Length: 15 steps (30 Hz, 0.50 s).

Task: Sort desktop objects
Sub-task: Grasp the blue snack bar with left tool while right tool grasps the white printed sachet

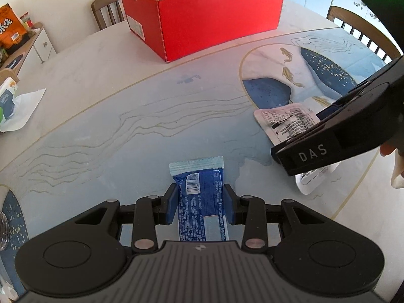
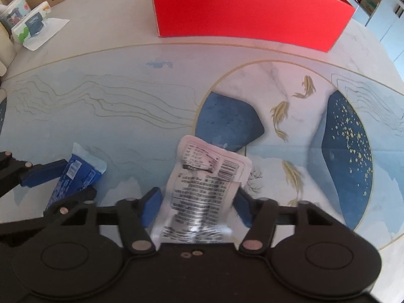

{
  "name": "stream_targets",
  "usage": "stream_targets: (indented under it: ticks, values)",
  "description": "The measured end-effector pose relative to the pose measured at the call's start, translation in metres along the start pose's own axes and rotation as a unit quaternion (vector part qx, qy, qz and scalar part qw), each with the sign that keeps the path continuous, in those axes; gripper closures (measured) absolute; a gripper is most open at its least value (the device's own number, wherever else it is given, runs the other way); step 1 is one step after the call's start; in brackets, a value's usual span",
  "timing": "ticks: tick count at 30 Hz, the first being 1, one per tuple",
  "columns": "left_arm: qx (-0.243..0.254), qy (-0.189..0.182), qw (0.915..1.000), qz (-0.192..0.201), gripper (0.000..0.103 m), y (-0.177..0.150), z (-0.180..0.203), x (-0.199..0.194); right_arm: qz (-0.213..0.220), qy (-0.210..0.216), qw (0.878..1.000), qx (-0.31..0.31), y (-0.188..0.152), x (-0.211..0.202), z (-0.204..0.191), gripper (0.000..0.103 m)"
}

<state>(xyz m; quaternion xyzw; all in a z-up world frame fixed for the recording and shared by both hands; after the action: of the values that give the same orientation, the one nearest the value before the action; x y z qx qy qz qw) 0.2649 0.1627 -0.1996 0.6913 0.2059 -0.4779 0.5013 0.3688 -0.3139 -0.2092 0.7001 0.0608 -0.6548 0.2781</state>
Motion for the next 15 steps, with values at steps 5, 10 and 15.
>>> stream_targets:
  ticks: [5, 10, 15]
  values:
    - [0.001, -0.003, 1.0000, 0.004, 0.067, 0.001, 0.000, 0.001, 0.006, 0.004, 1.000, -0.013, -0.001, -0.002, -0.002, 0.051]
    - [0.000, -0.003, 1.0000, 0.006, 0.068, 0.001, 0.000, 0.001, 0.015, 0.016, 0.999, -0.027, -0.002, -0.005, -0.002, 0.054]
    - [-0.019, -0.007, 0.9998, 0.010, 0.068, 0.001, -0.004, 0.000, 0.029, 0.039, 0.998, -0.039, 0.001, -0.013, -0.003, 0.081]
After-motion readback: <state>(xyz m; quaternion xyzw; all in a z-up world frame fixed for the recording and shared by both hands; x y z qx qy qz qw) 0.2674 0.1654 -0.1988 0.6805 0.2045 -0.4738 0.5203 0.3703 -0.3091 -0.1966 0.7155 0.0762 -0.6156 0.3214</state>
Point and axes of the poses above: each gripper's, at about its wrist camera, not at the fingertips, and x roughly the way its jaws point, z to its right, y to its top, the point moved 9 cm from there along x, roughly the way its jaws point, and after that the axes turned 1 degree about -y, right-handed, at the moved point
